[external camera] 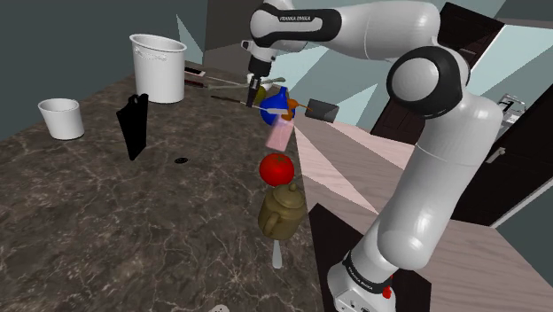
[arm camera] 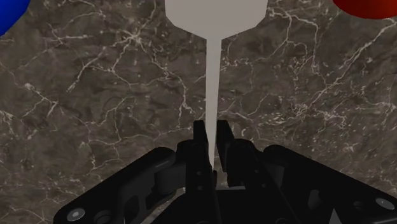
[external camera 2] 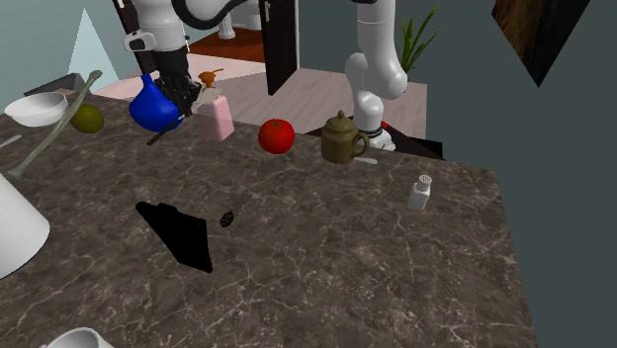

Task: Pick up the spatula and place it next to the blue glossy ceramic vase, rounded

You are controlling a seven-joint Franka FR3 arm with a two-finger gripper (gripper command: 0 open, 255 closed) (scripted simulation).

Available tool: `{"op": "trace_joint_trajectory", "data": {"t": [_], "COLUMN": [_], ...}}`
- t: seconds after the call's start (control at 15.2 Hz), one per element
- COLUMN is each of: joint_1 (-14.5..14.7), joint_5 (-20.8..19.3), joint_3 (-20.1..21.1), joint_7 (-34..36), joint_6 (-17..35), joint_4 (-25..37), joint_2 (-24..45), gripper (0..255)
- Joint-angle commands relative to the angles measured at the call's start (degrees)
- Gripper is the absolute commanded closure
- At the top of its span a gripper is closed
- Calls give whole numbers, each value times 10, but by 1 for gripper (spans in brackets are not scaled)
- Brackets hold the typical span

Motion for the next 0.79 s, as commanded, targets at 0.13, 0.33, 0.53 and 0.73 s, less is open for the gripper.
{"op": "trace_joint_trajectory", "data": {"t": [0.13,0.33,0.53,0.73], "joint_1": [0,0,0,0], "joint_5": [1,3,4,6], "joint_3": [0,1,1,1], "joint_7": [-2,-4,-6,-8], "joint_6": [31,52,74,95], "joint_4": [-28,-47,-64,-79], "joint_2": [2,6,10,16], "gripper": [255,255,255,255]}}
